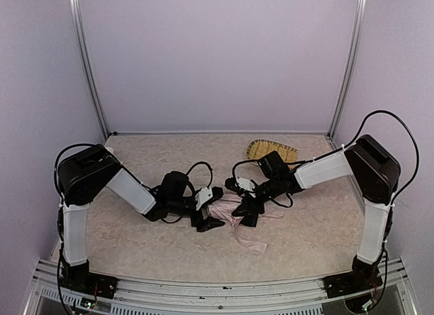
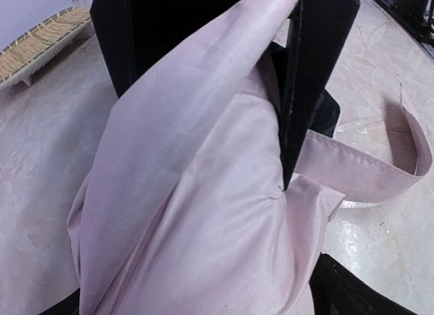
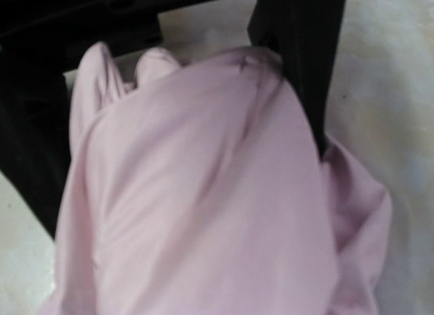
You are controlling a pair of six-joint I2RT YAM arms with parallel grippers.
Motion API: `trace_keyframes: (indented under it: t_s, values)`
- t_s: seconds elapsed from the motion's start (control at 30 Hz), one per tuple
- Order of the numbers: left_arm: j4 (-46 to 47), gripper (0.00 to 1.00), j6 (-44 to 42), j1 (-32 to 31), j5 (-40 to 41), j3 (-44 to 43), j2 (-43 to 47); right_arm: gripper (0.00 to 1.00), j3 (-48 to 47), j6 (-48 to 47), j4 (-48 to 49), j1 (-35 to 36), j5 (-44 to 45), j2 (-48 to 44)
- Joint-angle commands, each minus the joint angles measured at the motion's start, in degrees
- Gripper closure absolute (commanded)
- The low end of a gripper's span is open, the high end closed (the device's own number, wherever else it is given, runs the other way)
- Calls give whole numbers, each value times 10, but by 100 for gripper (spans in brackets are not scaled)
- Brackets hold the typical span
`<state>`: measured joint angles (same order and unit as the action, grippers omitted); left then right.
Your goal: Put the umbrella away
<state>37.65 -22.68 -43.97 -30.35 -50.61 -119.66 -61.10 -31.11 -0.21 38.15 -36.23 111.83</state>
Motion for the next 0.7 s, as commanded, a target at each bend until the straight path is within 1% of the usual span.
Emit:
trace_keyframes:
  t_s: [0.0,0.1,0.17,0.3,0.43,0.57,0.63,0.67]
  values:
    - [0,8,-43,-5,-84,2,-8,43,3,-10,-4,-3,-1,1]
    - [24,6,-27,-3,-87,-1,-8,44,-1,-10,-3,-3,4,6]
    - [69,5,11,2,-92,-2,-13,45,-4,-7,-4,-3,8,8]
    - [120,4,71,4,-91,-8,-30,46,-7,-5,-4,-3,18,12]
    - [171,6,123,1,-93,-4,-48,47,-6,-4,0,-3,20,12]
    - [164,16,129,-6,-81,-16,-65,47,-8,-1,2,-3,18,12]
    - [160,24,124,-10,-71,-19,-68,47,-8,1,3,-3,19,12]
    - [155,31,119,-12,-59,-22,-69,47,-8,2,3,-3,19,12]
